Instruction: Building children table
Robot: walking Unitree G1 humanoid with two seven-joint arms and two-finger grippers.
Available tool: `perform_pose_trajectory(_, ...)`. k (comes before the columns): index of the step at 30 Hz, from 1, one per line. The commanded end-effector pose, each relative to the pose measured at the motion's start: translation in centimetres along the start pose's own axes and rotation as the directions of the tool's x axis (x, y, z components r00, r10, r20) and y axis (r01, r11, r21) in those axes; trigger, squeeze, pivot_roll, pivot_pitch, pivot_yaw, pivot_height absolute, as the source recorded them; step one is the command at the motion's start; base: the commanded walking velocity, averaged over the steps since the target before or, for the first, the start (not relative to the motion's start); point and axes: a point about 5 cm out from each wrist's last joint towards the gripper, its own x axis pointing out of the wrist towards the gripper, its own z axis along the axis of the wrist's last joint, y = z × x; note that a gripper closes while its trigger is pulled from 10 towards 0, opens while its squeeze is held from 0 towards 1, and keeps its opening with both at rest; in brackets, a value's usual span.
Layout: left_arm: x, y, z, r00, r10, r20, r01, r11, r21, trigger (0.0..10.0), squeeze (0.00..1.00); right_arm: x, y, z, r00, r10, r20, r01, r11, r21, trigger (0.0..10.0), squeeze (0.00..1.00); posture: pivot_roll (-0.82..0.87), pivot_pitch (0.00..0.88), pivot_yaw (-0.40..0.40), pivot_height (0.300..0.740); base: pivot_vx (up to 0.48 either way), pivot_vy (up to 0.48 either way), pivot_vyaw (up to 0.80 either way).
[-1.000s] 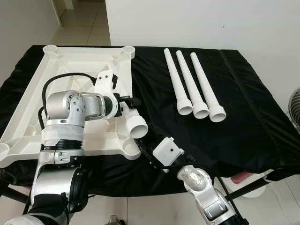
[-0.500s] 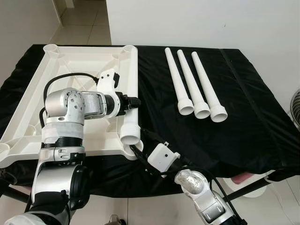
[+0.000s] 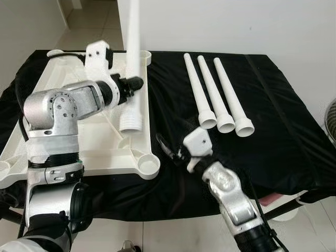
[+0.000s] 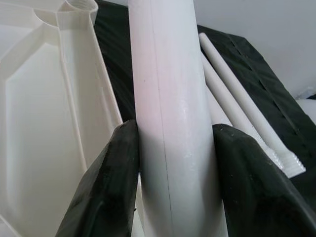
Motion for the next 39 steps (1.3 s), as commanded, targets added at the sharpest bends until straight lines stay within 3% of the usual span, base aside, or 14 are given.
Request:
perform_pose_trajectory(1,-0.3,-1.0,0.1,0.992,-0.125,0.02,0.124,0.992,0.031,0.0,0.0,0.2,-0.2,0.7,1.0,0.014,0.009,-0.016,0.98,0.196,10.0,0.0,0.03,0.098,0.006,0.74,0.0,0.0,0.0)
perform_pose_trajectory(3,-0.5,-1.3,0.1,0.987,-0.158,0.043,0.155,0.987,0.051,0.0,0.0,0.7,-0.5,1.6,0.999,0.01,0.043,-0.027,0.907,0.42,10.0,0.0,0.03,0.098,0.006,0.74,0.0,0.0,0.0)
perform_pose_trajectory(5,-0.5,-1.3,0.1,0.987,-0.158,0.043,0.155,0.987,0.051,0.0,0.0,0.7,-0.5,1.6,0.999,0.01,0.043,-0.027,0.907,0.42,10.0,0.0,0.03,0.098,0.006,0.74,0.0,0.0,0.0)
perform_pose_trajectory(8,-1.1,-1.7,0.1,0.97,-0.224,0.096,0.213,0.971,0.112,0.0,0.0,1.2,-1.3,2.4,0.998,0.044,0.052,-0.066,0.803,0.593,10.0,0.0,0.03,0.096,0.004,0.74,0.0,0.0,0.0)
perform_pose_trajectory(12,-1.6,-2.7,-0.1,0.943,-0.31,0.118,0.293,0.945,0.144,0.0,0.0,1.3,-1.3,2.3,0.993,0.111,0.041,-0.112,0.761,0.639,10.0,0.0,0.02,0.089,-0.002,0.74,0.0,0.0,0.0)
perform_pose_trajectory(13,-1.8,-3.3,-0.2,0.926,-0.359,0.121,0.339,0.928,0.156,0.0,0.0,1.4,-1.0,2.1,0.988,0.15,0.034,-0.131,0.708,0.693,10.0,0.0,0.02,0.088,-0.004,0.74,0.0,0.0,0.0)
perform_pose_trajectory(15,-1.8,-3.3,-0.2,0.926,-0.359,0.121,0.339,0.928,0.156,0.0,0.0,1.4,-1.0,2.1,0.988,0.15,0.034,-0.131,0.708,0.693,10.0,0.0,0.02,0.088,-0.004,0.74,0.0,0.0,0.0)
perform_pose_trajectory(17,-2.1,-4.4,-0.4,0.891,-0.439,0.113,0.414,0.891,0.188,0.0,0.0,2.1,-1.0,2.2,0.982,0.183,0.048,-0.154,0.627,0.764,10.0,0.0,0.02,0.085,-0.005,0.74,0.0,0.0,0.0)
perform_pose_trajectory(18,-2.1,-4.4,-0.4,0.891,-0.439,0.113,0.414,0.891,0.188,0.0,0.0,2.1,-1.0,2.2,0.982,0.183,0.048,-0.154,0.627,0.764,10.0,0.0,0.02,0.085,-0.005,0.74,0.0,0.0,0.0)
perform_pose_trajectory(19,-2.1,-4.8,-0.6,0.88,-0.463,0.107,0.438,0.877,0.198,0.0,0.0,2.4,-1.0,2.5,0.976,0.205,0.067,-0.177,0.585,0.792,10.0,0.0,0.02,0.084,-0.006,0.74,0.0,0.0,0.0)
perform_pose_trajectory(22,-2.1,-5.2,-0.7,0.868,-0.487,0.098,0.461,0.863,0.204,0.0,0.0,2.6,-1.0,3.0,0.968,0.236,0.091,-0.21,0.549,0.809,10.0,0.0,0.02,0.084,-0.007,0.74,0.0,0.0,0.0)
perform_pose_trajectory(27,-2.0,-6.8,-1.3,0.811,-0.581,0.065,0.554,0.799,0.234,0.0,0.0,4.2,-2.0,3.5,0.966,0.253,0.058,-0.205,0.606,0.769,10.0,0.0,0.02,0.08,-0.016,0.74,0.0,0.0,0.0)
perform_pose_trajectory(29,-2.0,-6.8,-1.3,0.811,-0.581,0.065,0.554,0.799,0.234,0.0,0.0,4.2,-2.0,3.5,0.966,0.253,0.058,-0.205,0.606,0.769,10.0,0.0,0.02,0.08,-0.016,0.74,0.0,0.0,0.0)
perform_pose_trajectory(39,-2.5,-8.1,-2.2,0.734,-0.679,0.006,0.653,0.707,0.273,0.0,0.0,4.6,-3.3,3.3,0.957,0.288,-0.027,-0.168,0.631,0.757,10.0,0.0,0.02,0.086,-0.017,0.74,0.0,0.0,0.0)
